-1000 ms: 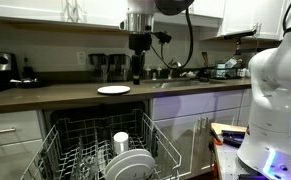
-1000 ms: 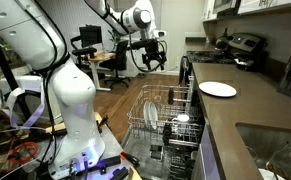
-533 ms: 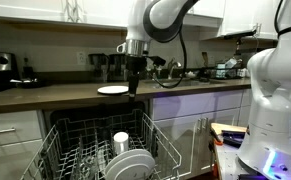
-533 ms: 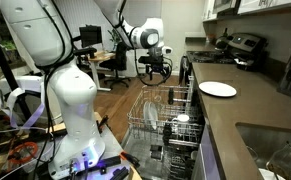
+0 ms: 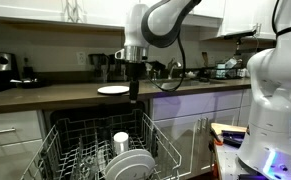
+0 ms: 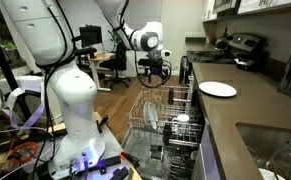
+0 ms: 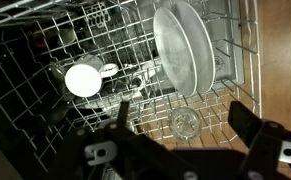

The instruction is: Move the front plate in the dishwasher to the front left corner of the dishwasher

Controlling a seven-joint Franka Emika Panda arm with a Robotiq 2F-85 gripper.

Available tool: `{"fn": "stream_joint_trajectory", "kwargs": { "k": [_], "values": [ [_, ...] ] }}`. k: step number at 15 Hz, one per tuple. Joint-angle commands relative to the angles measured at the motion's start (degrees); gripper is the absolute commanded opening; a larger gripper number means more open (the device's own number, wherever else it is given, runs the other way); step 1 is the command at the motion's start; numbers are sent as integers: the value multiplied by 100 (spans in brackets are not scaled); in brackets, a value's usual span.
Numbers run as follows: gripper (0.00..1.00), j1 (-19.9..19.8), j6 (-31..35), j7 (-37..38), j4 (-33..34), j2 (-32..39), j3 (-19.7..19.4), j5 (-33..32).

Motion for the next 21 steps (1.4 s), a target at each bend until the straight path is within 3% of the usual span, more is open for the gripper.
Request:
{"fn": "stream_joint_trajectory", "kwargs": {
  "k": [1,8,12,20,21],
  "values": [
    [100,-29,226,-436,131,625,31,82],
    [100,-139,987,-1165,325,1731,215,359],
    [100,-272,1429,-1190,550,2320,425,214],
    [100,-615,1443,-1212,1075,3252,649,39],
    [75,-656,1439,-1223,1117,3320,667,18]
  ]
}}
